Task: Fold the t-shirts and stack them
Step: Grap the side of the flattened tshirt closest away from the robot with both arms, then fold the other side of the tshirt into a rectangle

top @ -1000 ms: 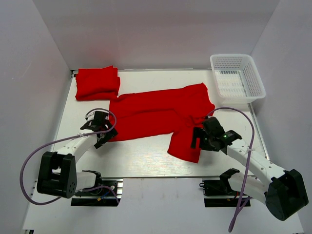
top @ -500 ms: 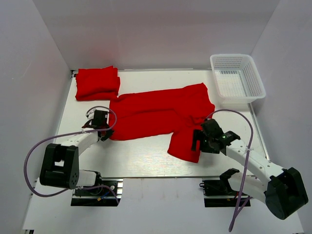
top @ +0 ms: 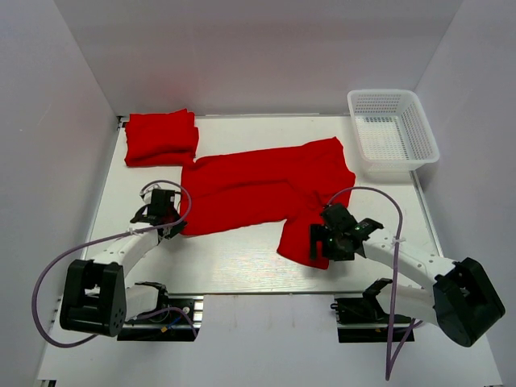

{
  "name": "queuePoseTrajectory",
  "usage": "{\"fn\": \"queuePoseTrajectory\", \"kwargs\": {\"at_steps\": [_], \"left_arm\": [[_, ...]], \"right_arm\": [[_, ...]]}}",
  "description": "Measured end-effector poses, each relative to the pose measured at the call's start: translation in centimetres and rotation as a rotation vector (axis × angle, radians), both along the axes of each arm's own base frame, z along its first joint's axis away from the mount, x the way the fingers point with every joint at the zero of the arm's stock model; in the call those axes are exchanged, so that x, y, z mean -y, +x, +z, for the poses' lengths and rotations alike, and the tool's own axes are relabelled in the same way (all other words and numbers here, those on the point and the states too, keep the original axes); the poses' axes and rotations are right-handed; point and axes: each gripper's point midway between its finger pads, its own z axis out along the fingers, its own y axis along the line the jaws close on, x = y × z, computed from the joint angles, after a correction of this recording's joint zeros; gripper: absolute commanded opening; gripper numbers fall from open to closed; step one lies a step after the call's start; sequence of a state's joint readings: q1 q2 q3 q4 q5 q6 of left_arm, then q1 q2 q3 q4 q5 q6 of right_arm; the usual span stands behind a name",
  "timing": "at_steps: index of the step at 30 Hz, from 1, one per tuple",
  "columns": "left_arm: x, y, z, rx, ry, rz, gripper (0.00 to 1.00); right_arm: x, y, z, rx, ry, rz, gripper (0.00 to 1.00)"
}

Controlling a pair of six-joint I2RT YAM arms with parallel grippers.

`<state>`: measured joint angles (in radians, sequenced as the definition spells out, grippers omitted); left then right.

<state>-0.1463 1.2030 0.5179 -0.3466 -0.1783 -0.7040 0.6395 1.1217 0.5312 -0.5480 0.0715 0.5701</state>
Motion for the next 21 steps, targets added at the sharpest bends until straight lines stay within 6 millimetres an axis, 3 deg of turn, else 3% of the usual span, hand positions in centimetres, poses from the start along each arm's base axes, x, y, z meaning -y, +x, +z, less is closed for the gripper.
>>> {"fn": "queuePoseTrajectory", "kwargs": {"at_steps": [3,4,5,7,8,10,11,16,21], "left_arm": [[-0.2,0.0,0.4,0.013,0.008,0.006,0.00],[-0.3,0.0,0.5,0.015,0.012,0.009,0.00],[-0.4,-0.1,0.6,0.016,0.015,0.010,0.00],[-0.4,-0.1,0.7,0.018,0.017,0.012,0.00],[-0.4,-0.1,0.7,0.018,0.017,0.012,0.00],[-0.5,-0.3,0.6,0.013,0.019,0.013,0.00],[-0.5,-0.4,0.6,0.008,0.019,0.013,0.00],[-0.6,-1.3,0.9,-0.021,0.022,0.016,0.00],[-0.7,-3.0,2.5,-0.038,0.007,0.040,0.00]], "right_arm": [[-0.2,0.2,0.0,0.007,-0.002,-0.008,0.80],[-0.3,0.3,-0.1,0.011,0.000,-0.016,0.74],[-0.3,0.5,-0.1,0.017,-0.002,-0.025,0.57],[-0.4,0.6,-0.2,0.018,0.000,-0.040,0.52],[-0.3,0.5,-0.3,0.016,-0.001,-0.048,0.42],[-0.4,0.5,-0.4,0.015,0.006,-0.059,0.05],[-0.5,0.4,-0.6,0.011,0.011,-0.064,0.00],[-0.6,-0.7,-0.5,-0.021,0.035,-0.076,0.00],[0.1,-2.8,1.2,-0.039,0.063,-0.060,0.00]]}}
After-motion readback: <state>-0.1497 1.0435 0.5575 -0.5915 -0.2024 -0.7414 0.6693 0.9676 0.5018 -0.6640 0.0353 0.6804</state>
